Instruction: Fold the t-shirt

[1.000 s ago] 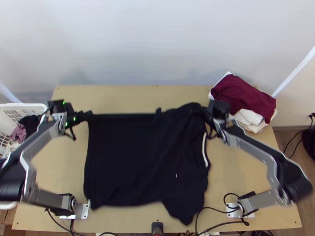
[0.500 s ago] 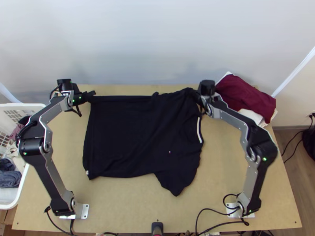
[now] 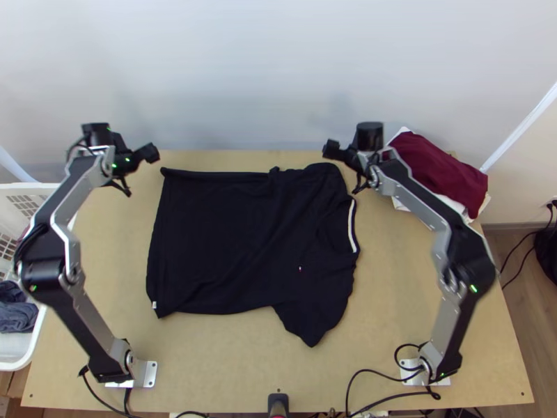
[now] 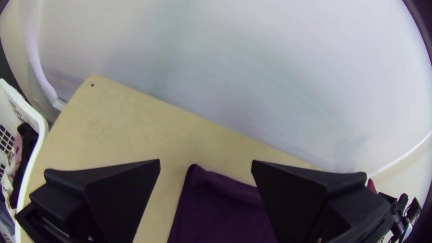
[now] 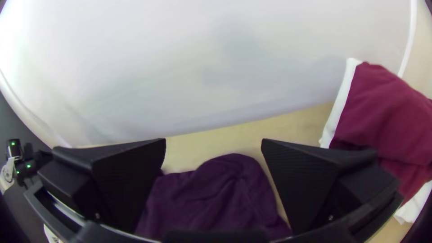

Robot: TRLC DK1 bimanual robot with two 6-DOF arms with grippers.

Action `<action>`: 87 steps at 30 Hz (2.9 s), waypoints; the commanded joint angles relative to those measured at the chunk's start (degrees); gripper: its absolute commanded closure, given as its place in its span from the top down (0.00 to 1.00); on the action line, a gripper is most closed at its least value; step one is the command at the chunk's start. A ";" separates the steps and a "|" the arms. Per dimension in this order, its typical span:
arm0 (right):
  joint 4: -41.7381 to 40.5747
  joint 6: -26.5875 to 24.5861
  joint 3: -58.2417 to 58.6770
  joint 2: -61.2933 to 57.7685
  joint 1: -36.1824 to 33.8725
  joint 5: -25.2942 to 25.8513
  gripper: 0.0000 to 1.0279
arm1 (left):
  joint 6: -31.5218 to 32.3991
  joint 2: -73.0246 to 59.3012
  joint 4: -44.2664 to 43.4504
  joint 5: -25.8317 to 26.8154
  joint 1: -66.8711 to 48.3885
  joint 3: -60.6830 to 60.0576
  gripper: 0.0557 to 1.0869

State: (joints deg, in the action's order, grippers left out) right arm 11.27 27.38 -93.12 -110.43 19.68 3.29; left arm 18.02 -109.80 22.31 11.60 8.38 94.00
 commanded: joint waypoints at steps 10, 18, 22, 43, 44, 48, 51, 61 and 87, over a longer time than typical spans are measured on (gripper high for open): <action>27.40 11.91 19.38 29.84 -0.35 -4.87 0.85 | -3.78 25.60 3.53 1.32 -0.91 -13.93 0.96; 36.37 20.00 38.89 42.49 -2.63 -16.12 0.85 | -3.87 34.65 6.79 1.41 -1.35 -18.50 0.96; 39.62 19.29 45.40 42.49 -1.75 -19.73 0.84 | -3.78 37.29 7.49 1.32 -1.97 -19.90 0.96; 32.06 17.89 52.08 34.14 5.19 -21.83 0.48 | -3.08 44.14 10.65 1.24 -2.93 -22.19 0.96; 31.62 18.15 52.08 33.70 5.72 -21.92 0.48 | -3.08 44.23 10.74 1.24 -2.93 -22.19 0.96; 29.16 18.68 52.60 32.30 7.83 -21.92 0.48 | -3.17 44.67 10.92 1.06 -2.93 -22.10 0.96; 27.49 18.85 52.78 30.80 8.97 -21.92 0.48 | -3.17 44.94 11.36 0.97 -2.85 -22.10 0.96; 25.56 18.77 53.13 27.90 10.99 -21.83 0.37 | -3.26 45.11 11.62 0.89 -2.93 -21.75 0.96; 24.59 17.36 54.19 30.36 10.82 -19.29 0.03 | -70.67 56.45 56.97 -5.35 -4.51 -43.28 0.95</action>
State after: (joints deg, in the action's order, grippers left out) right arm 36.23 44.75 -40.84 -80.36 30.63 -17.15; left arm -46.17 -54.13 77.23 7.51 3.60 54.30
